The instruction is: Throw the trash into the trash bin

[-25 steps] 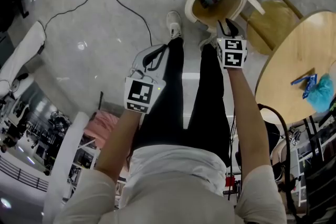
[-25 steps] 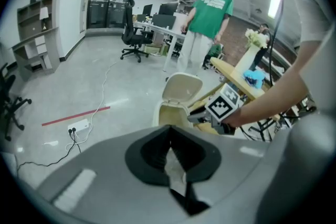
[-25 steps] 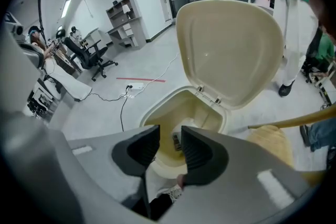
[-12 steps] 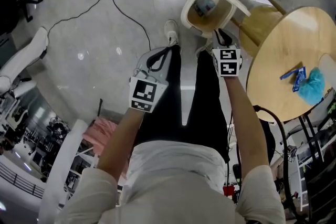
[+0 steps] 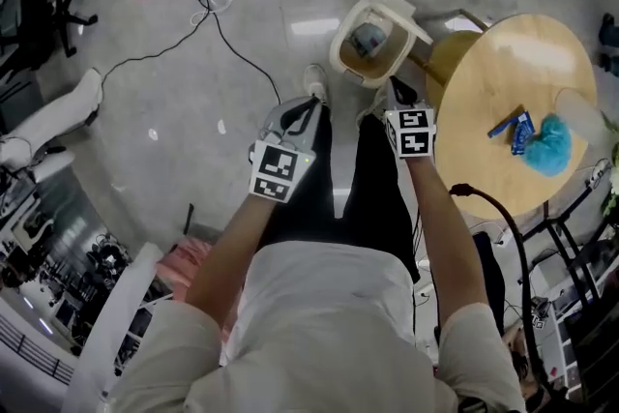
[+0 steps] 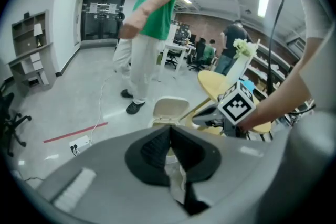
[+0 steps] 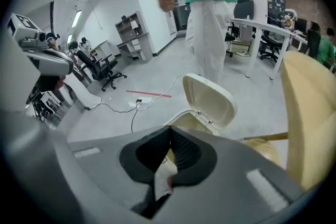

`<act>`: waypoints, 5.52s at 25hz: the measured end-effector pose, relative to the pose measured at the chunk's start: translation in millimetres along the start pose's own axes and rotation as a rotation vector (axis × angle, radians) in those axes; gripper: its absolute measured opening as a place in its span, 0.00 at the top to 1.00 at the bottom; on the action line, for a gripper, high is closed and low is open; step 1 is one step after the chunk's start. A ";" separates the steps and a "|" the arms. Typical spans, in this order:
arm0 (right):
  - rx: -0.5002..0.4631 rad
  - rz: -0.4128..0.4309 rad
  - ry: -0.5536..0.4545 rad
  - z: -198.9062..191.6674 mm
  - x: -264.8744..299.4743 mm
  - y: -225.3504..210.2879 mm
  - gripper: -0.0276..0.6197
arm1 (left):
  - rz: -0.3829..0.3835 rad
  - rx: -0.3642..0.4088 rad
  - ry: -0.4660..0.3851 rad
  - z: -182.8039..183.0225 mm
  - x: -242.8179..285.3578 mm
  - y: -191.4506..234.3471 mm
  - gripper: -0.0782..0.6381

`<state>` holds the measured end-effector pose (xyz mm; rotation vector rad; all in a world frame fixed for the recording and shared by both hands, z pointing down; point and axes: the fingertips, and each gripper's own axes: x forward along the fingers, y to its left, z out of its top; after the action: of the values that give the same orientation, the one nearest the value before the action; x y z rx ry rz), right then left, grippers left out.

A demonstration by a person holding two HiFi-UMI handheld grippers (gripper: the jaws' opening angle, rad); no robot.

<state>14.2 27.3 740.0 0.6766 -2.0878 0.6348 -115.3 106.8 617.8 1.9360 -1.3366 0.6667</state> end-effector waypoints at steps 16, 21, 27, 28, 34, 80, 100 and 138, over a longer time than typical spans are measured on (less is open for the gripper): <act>0.080 0.033 -0.113 37.3 -120.3 17.8 0.95 | -0.065 0.041 -0.002 36.6 -38.2 -43.0 0.88; 0.085 0.024 -0.139 51.3 -151.4 21.8 0.95 | -0.077 0.073 -0.015 57.5 -60.5 -48.2 0.88; 0.076 0.027 -0.173 57.1 -182.7 28.7 0.95 | -0.115 0.154 -0.020 71.9 -72.8 -66.6 0.88; 0.074 0.028 -0.180 56.9 -186.3 28.9 0.95 | -0.127 0.162 -0.020 72.7 -72.0 -70.1 0.88; 0.088 0.031 -0.219 56.9 -214.2 36.2 0.95 | -0.185 0.175 -0.023 81.2 -78.1 -90.3 0.88; 0.178 -0.087 -0.270 55.3 -278.5 4.8 0.91 | -0.256 0.238 -0.027 115.7 -86.2 -127.1 0.88; 0.229 -0.270 -0.161 -7.1 -292.0 -111.4 0.82 | -0.238 0.217 -0.004 122.8 -58.1 -141.0 0.88; 0.010 -0.393 0.243 -102.9 -250.3 -217.0 0.69 | -0.178 0.140 0.067 115.6 -34.0 -153.7 0.88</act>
<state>341.6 -4.7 629.9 0.9353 -1.6679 0.4775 21.1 74.5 481.8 2.0961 -1.0867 0.7466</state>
